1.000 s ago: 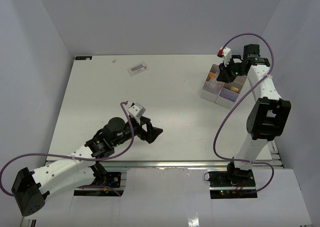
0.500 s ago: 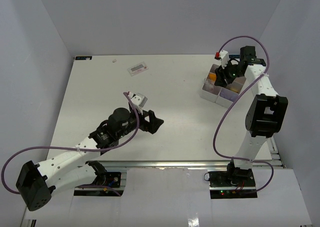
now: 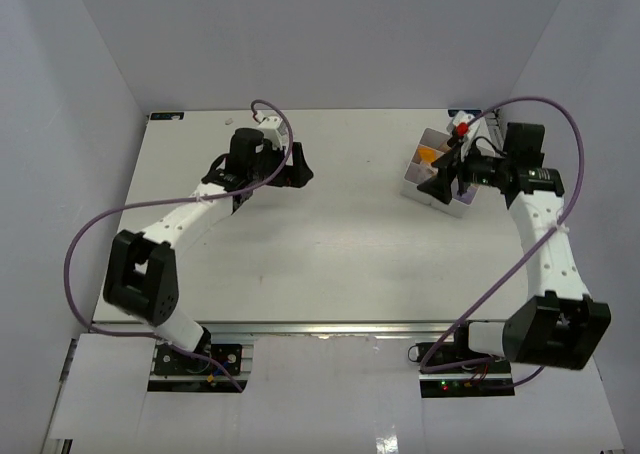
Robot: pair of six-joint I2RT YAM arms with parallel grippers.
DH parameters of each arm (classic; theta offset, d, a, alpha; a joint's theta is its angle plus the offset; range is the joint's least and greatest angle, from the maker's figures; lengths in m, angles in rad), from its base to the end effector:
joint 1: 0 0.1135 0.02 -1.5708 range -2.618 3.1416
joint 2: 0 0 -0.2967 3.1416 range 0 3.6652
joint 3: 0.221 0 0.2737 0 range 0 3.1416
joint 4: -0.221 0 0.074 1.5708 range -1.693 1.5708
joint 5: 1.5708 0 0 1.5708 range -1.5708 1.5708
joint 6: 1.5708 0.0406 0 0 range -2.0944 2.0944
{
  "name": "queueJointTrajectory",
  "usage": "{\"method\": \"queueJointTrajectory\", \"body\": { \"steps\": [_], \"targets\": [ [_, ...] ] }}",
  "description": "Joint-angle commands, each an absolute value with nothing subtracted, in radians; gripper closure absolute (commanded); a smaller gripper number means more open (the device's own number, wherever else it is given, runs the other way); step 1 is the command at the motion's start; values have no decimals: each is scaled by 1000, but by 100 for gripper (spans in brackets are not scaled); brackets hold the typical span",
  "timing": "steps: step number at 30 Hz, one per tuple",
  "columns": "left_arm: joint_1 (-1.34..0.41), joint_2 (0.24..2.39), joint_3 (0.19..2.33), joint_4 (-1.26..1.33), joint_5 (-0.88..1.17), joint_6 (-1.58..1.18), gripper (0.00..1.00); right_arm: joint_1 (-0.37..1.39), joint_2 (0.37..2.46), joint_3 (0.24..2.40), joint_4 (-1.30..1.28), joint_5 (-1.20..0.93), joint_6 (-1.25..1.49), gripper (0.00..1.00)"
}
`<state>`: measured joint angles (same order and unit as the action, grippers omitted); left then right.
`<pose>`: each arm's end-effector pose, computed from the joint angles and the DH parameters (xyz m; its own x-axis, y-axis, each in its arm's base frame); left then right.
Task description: Organize the makeup
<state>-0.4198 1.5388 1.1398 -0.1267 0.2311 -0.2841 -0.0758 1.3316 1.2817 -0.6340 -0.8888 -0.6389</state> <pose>0.3415 -0.1626 0.3046 -0.6018 -0.0302 -0.7981 0.4261 0.8331 -0.3528 0.2981 0.0090 0.3854 -0.1764 -0.3636 -0.9147 -0.8190 0.5697 -0.0685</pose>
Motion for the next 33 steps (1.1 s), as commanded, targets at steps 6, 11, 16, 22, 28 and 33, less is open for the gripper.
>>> {"method": "queueJointTrajectory", "body": {
  "steps": [6, 11, 16, 22, 28, 33],
  "targets": [
    [-310, 1963, 1602, -258, 248, 159, 2, -75, 1135, 937, -518, -1296, -632, 16],
    [-278, 2146, 1741, -219, 249, 294, 2, -82, 1101, 918, -517, -1311, -638, 16],
    [-223, 2330, 1961, -222, 259, 381, 2, -92, 1087, 901, -506, -1308, -634, 15],
    [-150, 2446, 2082, -186, 319, 437, 2, -94, 1098, 905, -503, -1290, -629, 15],
    [-109, 2558, 2187, -170, 388, 477, 2, -100, 1126, 905, -500, -1273, -629, 15],
    [-98, 2608, 2223, -179, 482, 477, 2, -104, 1129, 908, -499, -1270, -630, 15]
  ]
}}
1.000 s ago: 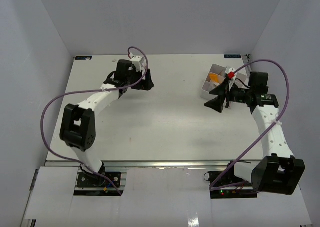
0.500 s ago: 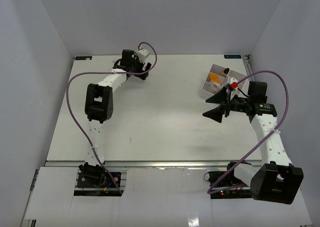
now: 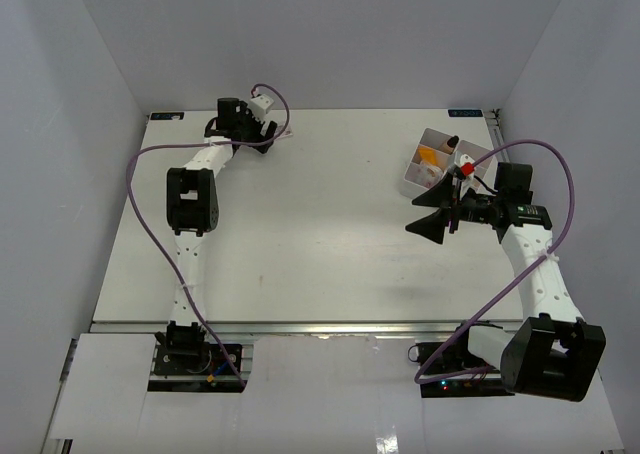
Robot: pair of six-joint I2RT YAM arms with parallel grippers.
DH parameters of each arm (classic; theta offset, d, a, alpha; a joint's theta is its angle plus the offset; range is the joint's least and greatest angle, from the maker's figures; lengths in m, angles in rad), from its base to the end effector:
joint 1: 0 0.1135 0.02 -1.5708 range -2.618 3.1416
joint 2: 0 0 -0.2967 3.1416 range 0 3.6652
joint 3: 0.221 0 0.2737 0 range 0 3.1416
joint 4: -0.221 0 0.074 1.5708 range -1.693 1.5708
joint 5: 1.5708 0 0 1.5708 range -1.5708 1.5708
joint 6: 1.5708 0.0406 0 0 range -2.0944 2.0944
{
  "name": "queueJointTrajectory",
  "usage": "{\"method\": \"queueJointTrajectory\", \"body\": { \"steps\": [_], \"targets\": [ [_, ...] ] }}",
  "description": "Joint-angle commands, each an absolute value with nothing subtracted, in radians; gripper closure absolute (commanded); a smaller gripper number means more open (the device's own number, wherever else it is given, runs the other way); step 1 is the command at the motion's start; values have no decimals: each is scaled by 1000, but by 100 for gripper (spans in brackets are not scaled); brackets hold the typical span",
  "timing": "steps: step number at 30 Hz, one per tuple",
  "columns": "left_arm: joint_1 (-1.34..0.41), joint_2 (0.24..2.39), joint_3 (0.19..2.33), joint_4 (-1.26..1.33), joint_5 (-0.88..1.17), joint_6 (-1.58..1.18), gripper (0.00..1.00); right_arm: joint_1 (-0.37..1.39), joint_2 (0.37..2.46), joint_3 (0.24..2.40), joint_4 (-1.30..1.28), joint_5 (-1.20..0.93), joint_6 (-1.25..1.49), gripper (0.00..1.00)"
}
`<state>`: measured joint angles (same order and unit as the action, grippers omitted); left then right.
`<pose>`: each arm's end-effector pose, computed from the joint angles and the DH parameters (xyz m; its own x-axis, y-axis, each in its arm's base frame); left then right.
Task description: Organize the makeup
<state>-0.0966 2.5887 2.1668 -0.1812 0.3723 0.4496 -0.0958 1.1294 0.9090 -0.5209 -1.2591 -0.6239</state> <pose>0.6284 -0.0757 0.1513 -0.3398 0.4397 -0.8314 0.5948 0.7852 0.1721 0.2334 0.0164 0.3236 -0.1544 -0.1651 -0.9741 -0.9360 0.3400 0.0907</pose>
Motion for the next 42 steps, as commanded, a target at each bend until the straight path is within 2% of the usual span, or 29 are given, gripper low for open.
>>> {"method": "queueJointTrajectory", "body": {
  "steps": [1, 10, 15, 18, 23, 26, 28, 30, 42],
  "targets": [
    [-97, 2615, 2230, -182, 505, 480, 2, -107, 1129, 908, -500, -1270, -629, 15],
    [-84, 2646, 2238, -257, 611, 467, 2, -110, 1125, 910, -503, -1282, -624, 16],
    [-86, 2611, 2173, -297, 666, 424, 9, -110, 1117, 910, -502, -1284, -623, 16],
    [-94, 2552, 2063, -278, 670, 383, 15, -110, 1112, 910, -502, -1292, -623, 16],
    [-135, 2401, 1773, -117, 589, 349, 16, -110, 1099, 907, -502, -1294, -622, 15],
    [-153, 2308, 1643, -7, 525, 295, 12, -112, 1095, 906, -502, -1299, -621, 15],
    [-161, 2243, 1585, 71, 473, 274, 5, -115, 1094, 903, -502, -1297, -622, 15],
    [-163, 2212, 1592, 72, 453, 258, 2, -117, 1096, 902, -502, -1295, -623, 15],
    [-191, 2281, 1821, -92, 212, 135, 2, -118, 1119, 900, -499, -1289, -622, 15]
  ]
}}
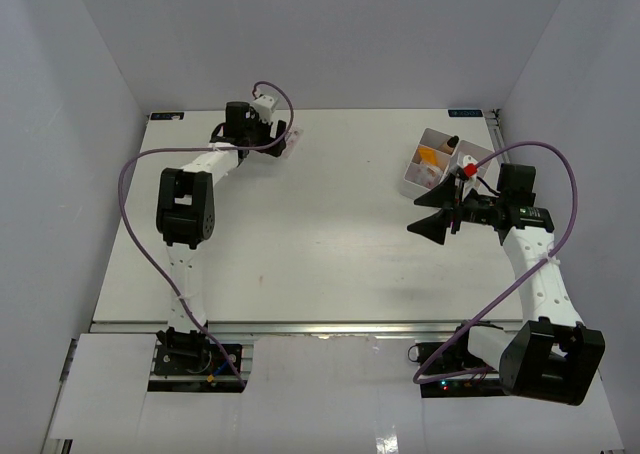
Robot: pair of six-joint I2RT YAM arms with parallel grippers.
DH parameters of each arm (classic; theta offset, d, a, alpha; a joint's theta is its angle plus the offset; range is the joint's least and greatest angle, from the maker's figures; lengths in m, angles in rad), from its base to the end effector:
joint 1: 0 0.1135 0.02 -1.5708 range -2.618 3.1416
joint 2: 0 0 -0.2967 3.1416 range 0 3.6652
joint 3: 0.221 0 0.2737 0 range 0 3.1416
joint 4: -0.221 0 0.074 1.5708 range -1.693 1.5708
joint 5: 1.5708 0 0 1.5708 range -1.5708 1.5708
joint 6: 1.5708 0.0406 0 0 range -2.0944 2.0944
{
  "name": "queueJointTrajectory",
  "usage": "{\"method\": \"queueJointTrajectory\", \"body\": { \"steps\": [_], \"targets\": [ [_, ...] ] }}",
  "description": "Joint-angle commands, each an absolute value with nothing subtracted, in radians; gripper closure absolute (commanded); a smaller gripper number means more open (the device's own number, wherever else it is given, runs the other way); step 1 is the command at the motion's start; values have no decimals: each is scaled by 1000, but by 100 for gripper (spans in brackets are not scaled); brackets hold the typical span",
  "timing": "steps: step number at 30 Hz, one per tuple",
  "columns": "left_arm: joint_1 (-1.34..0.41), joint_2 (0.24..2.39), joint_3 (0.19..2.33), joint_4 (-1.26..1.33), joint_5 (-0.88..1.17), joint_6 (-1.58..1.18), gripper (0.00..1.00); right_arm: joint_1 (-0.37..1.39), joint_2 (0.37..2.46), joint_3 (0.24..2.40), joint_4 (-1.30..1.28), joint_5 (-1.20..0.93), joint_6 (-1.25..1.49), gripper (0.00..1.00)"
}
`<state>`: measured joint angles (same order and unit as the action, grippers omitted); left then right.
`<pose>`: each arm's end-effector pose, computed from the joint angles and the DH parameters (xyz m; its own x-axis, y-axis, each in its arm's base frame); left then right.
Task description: Organize the makeup
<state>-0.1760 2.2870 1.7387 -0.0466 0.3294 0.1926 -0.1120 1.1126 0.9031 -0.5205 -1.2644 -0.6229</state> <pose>0.5560 -0.1122 0.1863 -0.4594 0.2657 -0.8476 0.5271 0.8496 -0.0194 0.2296 0.0131 0.3252 -0.1460 -0.1606 -0.9762 -0.9326 0.3514 0.0817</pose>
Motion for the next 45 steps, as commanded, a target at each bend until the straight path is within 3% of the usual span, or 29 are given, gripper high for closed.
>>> {"method": "queueJointTrajectory", "body": {
  "steps": [1, 15, 29, 37, 43, 45],
  "targets": [
    [-193, 2291, 1833, -95, 209, 134, 2, -118, 1122, 901, -499, -1289, -621, 15],
    [-232, 2472, 2073, -189, 211, 162, 2, -118, 1125, 902, -497, -1280, -616, 15],
    [-250, 2536, 2082, -218, 156, 184, 6, -118, 1123, 902, -495, -1280, -612, 15],
    [-262, 2512, 2026, -217, 150, 166, 28, -119, 1126, 903, -493, -1268, -607, 15],
    [-271, 2405, 1899, -180, 200, 87, 76, -131, 1127, 896, -463, -1248, -564, 15],
    [-276, 2344, 1823, -151, 225, 52, 81, -136, 1130, 890, -441, -1241, -535, 15]
  ]
}}
